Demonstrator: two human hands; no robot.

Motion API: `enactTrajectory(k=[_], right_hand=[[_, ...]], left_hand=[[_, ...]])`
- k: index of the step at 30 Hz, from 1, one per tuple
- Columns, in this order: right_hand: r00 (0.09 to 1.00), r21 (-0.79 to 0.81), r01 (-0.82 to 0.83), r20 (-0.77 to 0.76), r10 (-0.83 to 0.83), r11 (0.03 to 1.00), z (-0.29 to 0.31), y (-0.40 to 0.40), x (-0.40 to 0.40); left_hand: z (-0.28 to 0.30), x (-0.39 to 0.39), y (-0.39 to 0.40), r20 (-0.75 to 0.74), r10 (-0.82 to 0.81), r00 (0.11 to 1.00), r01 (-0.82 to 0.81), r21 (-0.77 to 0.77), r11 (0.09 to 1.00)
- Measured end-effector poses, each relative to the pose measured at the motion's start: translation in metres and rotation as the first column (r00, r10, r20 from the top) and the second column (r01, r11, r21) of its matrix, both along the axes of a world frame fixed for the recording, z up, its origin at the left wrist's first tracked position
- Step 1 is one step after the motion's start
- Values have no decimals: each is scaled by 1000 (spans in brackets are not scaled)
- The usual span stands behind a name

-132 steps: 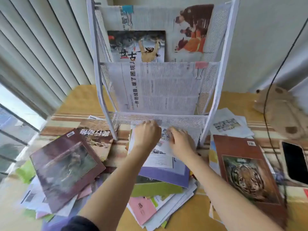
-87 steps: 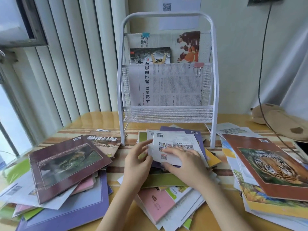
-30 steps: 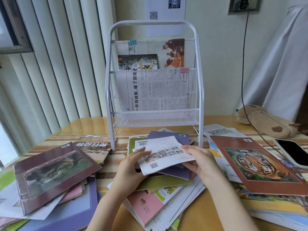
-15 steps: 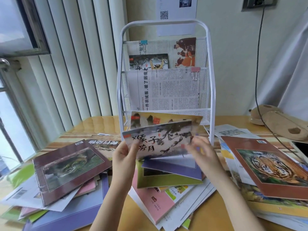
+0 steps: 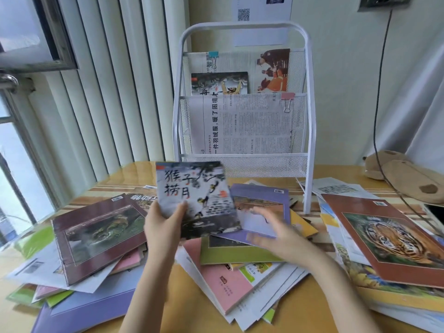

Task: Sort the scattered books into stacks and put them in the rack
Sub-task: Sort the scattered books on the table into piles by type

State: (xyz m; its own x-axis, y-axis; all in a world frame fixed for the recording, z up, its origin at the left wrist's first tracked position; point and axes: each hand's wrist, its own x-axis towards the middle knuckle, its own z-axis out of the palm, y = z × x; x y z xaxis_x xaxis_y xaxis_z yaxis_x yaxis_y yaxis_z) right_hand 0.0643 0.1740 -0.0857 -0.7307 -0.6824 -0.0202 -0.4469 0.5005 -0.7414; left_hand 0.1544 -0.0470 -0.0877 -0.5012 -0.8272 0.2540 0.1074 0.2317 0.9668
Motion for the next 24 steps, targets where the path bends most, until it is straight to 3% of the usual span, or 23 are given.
enactTrajectory(k=[1, 2, 5, 8, 15, 18, 24], right_hand=[[987, 236, -24, -146, 59, 972, -7, -2, 0], [962, 372, -23, -246, 122, 928, -11, -5, 2], [954, 416, -17, -266, 140, 909, -10, -10, 5], [952, 444, -20, -265, 153, 896, -3, -2, 4], [954, 48, 63, -295, -46, 997, 12, 12, 4], [911, -4, 100, -402, -93, 995, 21, 19, 5], [990, -181, 85, -94, -103, 980, 18, 46, -13]], left_hand=[[-1, 2, -5, 68, 54, 996, -54, -10, 999], [-4, 3, -8, 143, 96, 985, -95, -12, 995], [-13, 2, -16, 294, 115, 949, -132, 39, 991], [-14, 3, -19, 340, 111, 934, -136, 50, 989], [-5, 11, -11, 331, 157, 930, -177, 30, 984], [-5, 12, -11, 344, 154, 926, -164, -2, 987], [-4, 14, -12, 399, 181, 899, -170, -64, 983]])
